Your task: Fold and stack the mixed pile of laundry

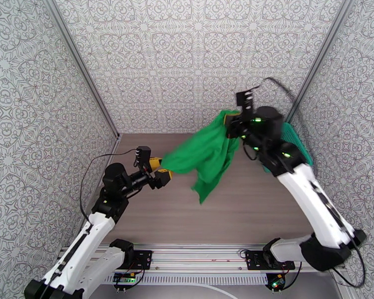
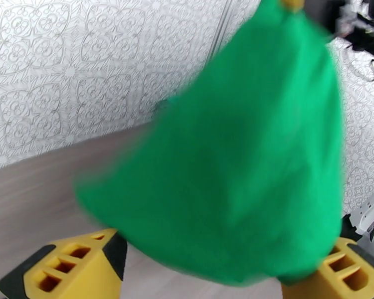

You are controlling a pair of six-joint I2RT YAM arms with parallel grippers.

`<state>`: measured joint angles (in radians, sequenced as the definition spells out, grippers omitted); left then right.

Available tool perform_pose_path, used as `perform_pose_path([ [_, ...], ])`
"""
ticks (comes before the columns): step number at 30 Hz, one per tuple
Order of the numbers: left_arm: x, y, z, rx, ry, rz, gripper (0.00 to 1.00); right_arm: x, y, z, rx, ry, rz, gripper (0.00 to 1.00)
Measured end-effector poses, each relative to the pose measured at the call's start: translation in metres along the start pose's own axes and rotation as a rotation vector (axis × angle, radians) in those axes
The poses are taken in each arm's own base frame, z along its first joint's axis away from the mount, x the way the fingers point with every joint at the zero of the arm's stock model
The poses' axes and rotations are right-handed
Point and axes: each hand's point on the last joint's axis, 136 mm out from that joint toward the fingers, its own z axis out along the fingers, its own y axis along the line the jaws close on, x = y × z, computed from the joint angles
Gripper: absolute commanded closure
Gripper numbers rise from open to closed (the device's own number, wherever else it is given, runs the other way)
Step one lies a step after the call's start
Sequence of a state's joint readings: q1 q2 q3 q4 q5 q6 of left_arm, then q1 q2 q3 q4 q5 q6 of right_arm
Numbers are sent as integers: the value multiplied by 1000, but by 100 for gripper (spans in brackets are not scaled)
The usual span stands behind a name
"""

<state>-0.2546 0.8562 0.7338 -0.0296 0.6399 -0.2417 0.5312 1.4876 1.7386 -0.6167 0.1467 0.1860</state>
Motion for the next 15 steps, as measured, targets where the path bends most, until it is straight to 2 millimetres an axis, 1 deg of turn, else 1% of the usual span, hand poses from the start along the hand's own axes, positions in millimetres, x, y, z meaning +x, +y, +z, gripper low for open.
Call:
perform_pose_path([
  [1, 7, 4, 0, -18, 24, -15, 18, 24, -3, 20, 25, 76, 2, 100],
  [2, 14, 8, 1, -36, 49, -33, 19, 50, -7, 39, 47, 152, 3, 94],
  [4, 26, 17, 3, -68, 93, -64, 18, 97, -12, 71, 82, 288, 4, 58],
  [5, 35, 22, 6, -91, 121, -82, 17, 120, -15, 86, 90, 356, 7, 50],
  [6, 41, 26, 9, -106, 143, -94, 17, 140, -18, 99, 98, 412, 8, 45],
  [8, 60, 29, 19, -128, 205, -110, 16, 173, -26, 115, 113, 505, 24, 32],
  [9, 69, 28, 24, -134, 236, -111, 16, 184, -32, 118, 121, 537, 41, 27],
  [10, 81, 26, 32, -135, 280, -109, 16, 193, -39, 117, 130, 562, 55, 23],
  [11, 93, 21, 39, -126, 326, -104, 16, 196, -46, 113, 138, 571, 71, 19],
  [12, 101, 19, 45, -126, 353, -99, 16, 198, -53, 108, 145, 577, 85, 18],
  [13, 112, 14, 54, -117, 396, -91, 17, 197, -62, 101, 153, 573, 107, 18],
  [15, 126, 6, 69, -101, 447, -78, 18, 195, -82, 79, 172, 551, 156, 18],
])
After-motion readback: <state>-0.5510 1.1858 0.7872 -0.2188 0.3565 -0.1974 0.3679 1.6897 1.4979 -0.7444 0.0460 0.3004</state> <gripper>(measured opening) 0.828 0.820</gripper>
